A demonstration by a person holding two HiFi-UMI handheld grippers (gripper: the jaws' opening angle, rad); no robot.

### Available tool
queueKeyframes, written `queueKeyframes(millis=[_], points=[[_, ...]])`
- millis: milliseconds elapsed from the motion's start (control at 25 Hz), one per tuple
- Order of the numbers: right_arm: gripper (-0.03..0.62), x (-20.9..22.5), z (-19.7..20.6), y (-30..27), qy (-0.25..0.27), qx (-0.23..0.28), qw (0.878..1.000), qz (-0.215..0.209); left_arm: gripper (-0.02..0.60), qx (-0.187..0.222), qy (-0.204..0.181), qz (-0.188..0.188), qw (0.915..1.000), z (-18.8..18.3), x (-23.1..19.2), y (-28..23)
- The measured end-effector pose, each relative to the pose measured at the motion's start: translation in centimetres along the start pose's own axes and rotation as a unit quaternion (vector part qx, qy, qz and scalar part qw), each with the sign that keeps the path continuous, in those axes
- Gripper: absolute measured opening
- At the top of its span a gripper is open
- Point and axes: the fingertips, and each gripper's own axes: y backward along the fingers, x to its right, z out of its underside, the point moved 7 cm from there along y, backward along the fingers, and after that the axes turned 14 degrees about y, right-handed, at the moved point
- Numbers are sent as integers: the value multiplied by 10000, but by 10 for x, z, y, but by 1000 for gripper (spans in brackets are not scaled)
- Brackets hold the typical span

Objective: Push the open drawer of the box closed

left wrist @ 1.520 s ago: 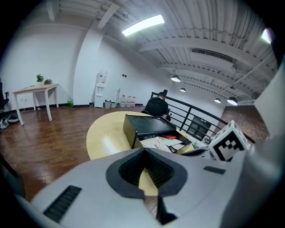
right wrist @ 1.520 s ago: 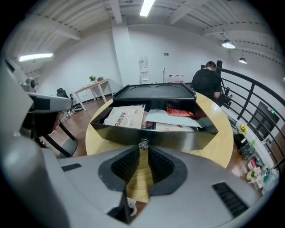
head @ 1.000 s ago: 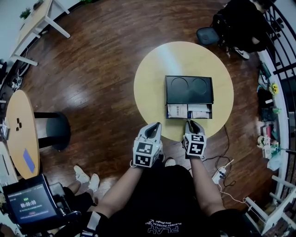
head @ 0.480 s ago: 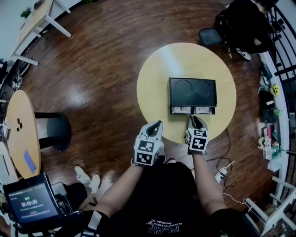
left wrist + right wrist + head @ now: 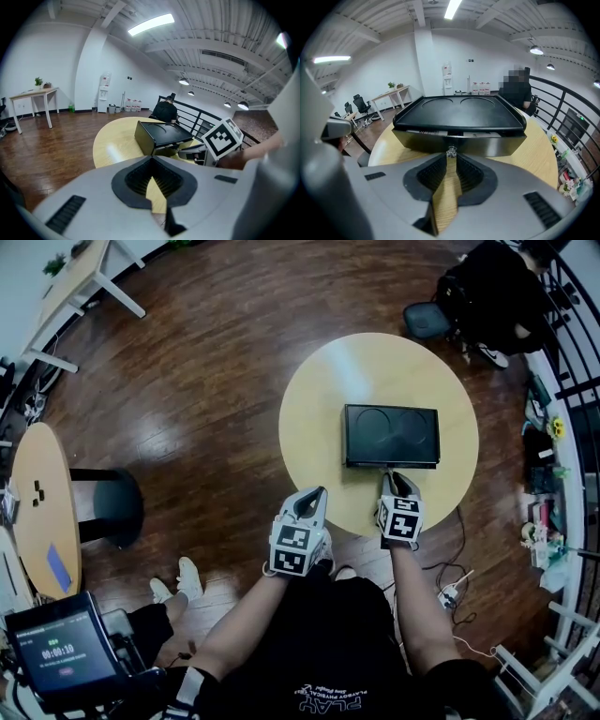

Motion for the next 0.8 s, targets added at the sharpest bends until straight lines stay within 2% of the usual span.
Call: queueKeyframes(millis=[520,800], points=[[69,-13,-23,-20,83,99,9999,-21,-3,49,-8,-148,9999,-6,-29,10],[69,-4,2,28,177,234,9995,-82,-3,163,-116,-163,9997,21,29,53]])
